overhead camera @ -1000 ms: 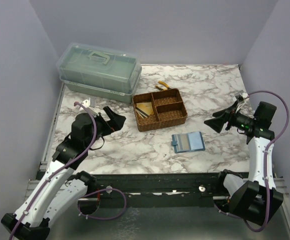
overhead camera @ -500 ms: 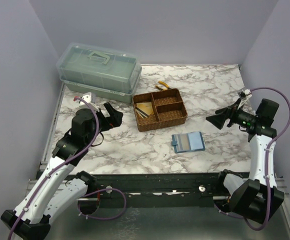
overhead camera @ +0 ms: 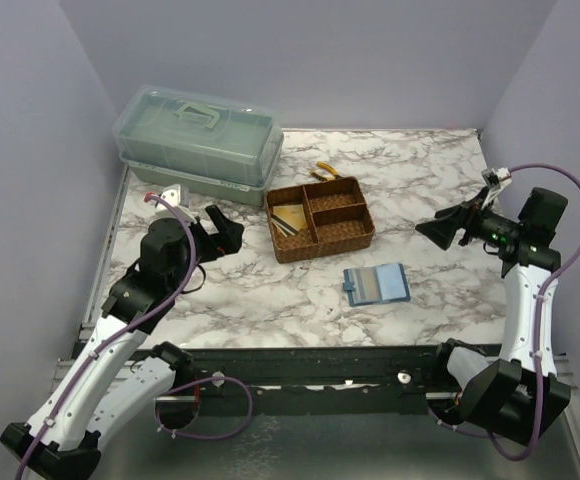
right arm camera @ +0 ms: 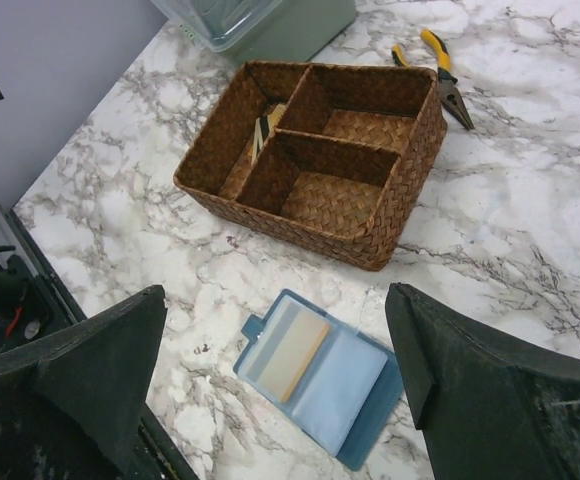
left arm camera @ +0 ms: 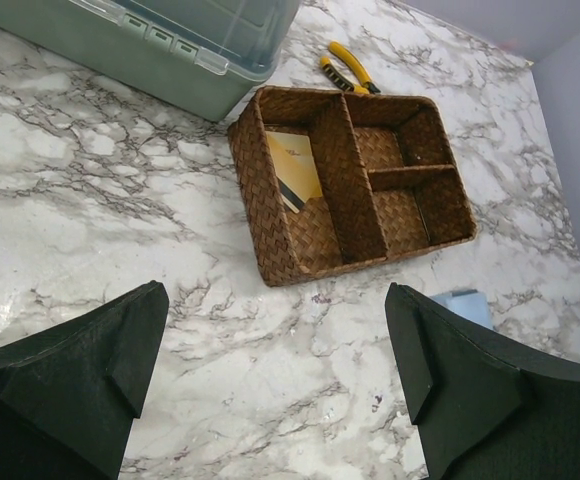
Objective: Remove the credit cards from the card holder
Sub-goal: Close the card holder at the center of the board.
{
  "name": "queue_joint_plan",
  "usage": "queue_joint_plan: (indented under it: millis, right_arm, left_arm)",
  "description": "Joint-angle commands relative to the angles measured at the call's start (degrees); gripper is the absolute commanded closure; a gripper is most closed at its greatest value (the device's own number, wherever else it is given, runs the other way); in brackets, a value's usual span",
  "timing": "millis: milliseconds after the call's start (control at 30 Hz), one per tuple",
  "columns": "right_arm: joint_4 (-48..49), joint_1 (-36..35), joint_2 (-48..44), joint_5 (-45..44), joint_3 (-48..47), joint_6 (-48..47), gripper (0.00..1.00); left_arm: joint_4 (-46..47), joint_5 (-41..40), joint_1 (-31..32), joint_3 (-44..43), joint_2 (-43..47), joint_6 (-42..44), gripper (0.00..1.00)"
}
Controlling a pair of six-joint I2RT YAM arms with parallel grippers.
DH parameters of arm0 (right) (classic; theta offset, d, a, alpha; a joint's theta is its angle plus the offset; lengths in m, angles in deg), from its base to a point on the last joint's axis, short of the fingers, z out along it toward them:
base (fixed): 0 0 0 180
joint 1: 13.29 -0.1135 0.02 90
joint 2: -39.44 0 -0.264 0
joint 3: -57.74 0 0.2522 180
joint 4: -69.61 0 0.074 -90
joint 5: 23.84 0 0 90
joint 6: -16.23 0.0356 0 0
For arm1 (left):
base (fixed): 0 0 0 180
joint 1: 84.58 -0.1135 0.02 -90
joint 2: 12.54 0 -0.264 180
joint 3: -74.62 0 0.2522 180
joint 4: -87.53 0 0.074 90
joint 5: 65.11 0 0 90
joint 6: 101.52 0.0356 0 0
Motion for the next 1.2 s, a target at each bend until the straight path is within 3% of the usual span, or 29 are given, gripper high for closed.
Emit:
queue_joint_plan:
  millis: [0, 333, 1167]
  right_arm:
    - [4.22, 0.39, -1.97, -1.86, 0.90, 7.30, 0.00]
    - [7.87, 0.34, -3.57, -3.73, 1.87, 15.38, 0.00]
    - [6.53, 0.38, -4.61, -1.18, 1.60, 13.48, 0.00]
  left_arm:
    - [-0.73, 0.31, -0.32, -2.37, 1.30, -0.95, 0.01]
    - [-0.91, 1.52, -0.34, -2.88, 3.05, -0.78, 0.01]
    - [0.37, 4.94, -0.37, -0.74, 5.87, -6.03, 0.01]
